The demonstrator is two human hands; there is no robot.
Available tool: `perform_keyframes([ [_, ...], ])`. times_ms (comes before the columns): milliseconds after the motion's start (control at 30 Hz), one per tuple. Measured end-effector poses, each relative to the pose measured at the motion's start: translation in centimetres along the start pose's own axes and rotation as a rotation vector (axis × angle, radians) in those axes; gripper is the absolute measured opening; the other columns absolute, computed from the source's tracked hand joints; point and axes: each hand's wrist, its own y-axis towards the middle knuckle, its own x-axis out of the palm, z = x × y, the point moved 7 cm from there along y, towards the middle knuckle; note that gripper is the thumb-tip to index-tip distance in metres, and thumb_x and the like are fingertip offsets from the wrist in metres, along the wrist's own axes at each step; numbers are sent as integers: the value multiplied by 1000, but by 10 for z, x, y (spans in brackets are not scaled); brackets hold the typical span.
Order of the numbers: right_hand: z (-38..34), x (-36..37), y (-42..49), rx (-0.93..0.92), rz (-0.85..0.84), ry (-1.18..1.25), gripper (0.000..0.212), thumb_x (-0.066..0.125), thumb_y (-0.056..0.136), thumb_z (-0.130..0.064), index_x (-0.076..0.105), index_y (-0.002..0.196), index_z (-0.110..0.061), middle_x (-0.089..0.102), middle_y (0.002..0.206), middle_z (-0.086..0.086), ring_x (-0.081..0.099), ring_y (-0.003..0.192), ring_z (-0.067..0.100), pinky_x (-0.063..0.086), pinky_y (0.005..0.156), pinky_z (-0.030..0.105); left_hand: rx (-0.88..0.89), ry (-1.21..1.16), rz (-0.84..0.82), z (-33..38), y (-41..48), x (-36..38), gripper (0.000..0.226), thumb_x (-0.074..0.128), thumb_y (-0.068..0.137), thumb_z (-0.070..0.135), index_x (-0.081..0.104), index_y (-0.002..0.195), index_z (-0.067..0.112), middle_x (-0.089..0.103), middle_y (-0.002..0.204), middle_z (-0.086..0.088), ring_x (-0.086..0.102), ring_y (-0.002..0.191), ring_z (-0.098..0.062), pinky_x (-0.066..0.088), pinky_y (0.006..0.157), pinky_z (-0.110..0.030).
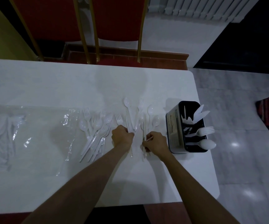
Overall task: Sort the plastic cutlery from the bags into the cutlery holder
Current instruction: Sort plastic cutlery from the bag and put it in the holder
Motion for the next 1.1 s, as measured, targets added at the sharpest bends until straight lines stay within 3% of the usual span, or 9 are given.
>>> perform_keyframes([
  [100, -3, 3, -1, -11, 5, 33, 23, 78, 76, -13, 66, 80, 7, 71, 75, 21, 71, 67, 30, 60, 75, 38, -15, -9, -44, -8, -1, -8, 20, 70, 72, 12, 60, 55, 9, 51, 48, 1, 50, 48, -13, 30, 43, -19],
  [233, -7, 15, -3, -19, -47, 100, 30, 84, 72, -16, 58, 62, -3, 63, 56, 7, 60, 40, 1, 55, 55, 18, 11, -35, -98, -31, 0, -25, 11, 71, 72, 17, 71, 68, 7, 67, 63, -3, 61, 64, -16, 42, 58, -22],
  [400, -14, 42, -6, -3, -51, 62, 45, 82, 73, -19, 45, 48, -15, 53, 45, -3, 48, 29, -4, 41, 43, 10, 19, -112, -165, -54, -4, -40, 8, 73, 74, 21, 73, 71, 13, 67, 64, 1, 61, 64, -15, 49, 69, -29],
  [567, -22, 55, -8, -72, -25, -56, 44, 71, 79, -12, 40, 48, -14, 68, 69, 24, 43, 39, 7, 33, 42, 15, 48, -142, -127, -61, -4, -53, 11, 70, 79, 24, 73, 79, 13, 71, 71, -1, 62, 65, -12, 48, 70, -27],
  [733, -17, 42, -20, -109, -15, 2, 17, 71, 81, -12, 55, 79, -8, 66, 81, 15, 63, 70, 22, 53, 64, 28, 75, -175, -185, -65, -4, -50, 12, 74, 77, 22, 71, 79, 11, 72, 71, -2, 65, 67, -16, 51, 75, -31],
  [800, -11, 25, -24, -106, 101, 38, 18, 70, 84, -12, 57, 92, -4, 63, 80, 9, 60, 69, 17, 49, 62, 20, 96, -180, -202, -65, -6, -51, 10, 74, 78, 21, 72, 80, 11, 69, 66, 0, 61, 64, -13, 50, 75, -31],
  [933, 3, 8, -24, -123, 253, -21, 10, 64, 87, -8, 57, 90, -1, 55, 67, 4, 49, 55, 13, 46, 57, 27, 116, -186, -222, -64, -10, -50, 10, 72, 80, 21, 72, 83, 11, 69, 68, -1, 60, 63, -12, 48, 71, -28],
  [1033, 7, 11, -24, -146, 248, -78, 25, 62, 87, -6, 65, 112, -9, 61, 74, 2, 50, 55, 8, 37, 50, 9, 118, -184, -235, -64, -11, -50, 11, 72, 80, 20, 73, 85, 10, 69, 67, 0, 62, 64, -13, 51, 73, -30],
  [1100, 9, 9, -24, -120, 267, -77, 23, 61, 88, -6, 67, 110, -9, 62, 75, 1, 52, 56, 8, 34, 47, 6, 122, -181, -244, -65, -10, -50, 11, 73, 78, 21, 73, 83, 11, 69, 64, 1, 64, 66, -14, 54, 77, -34],
])
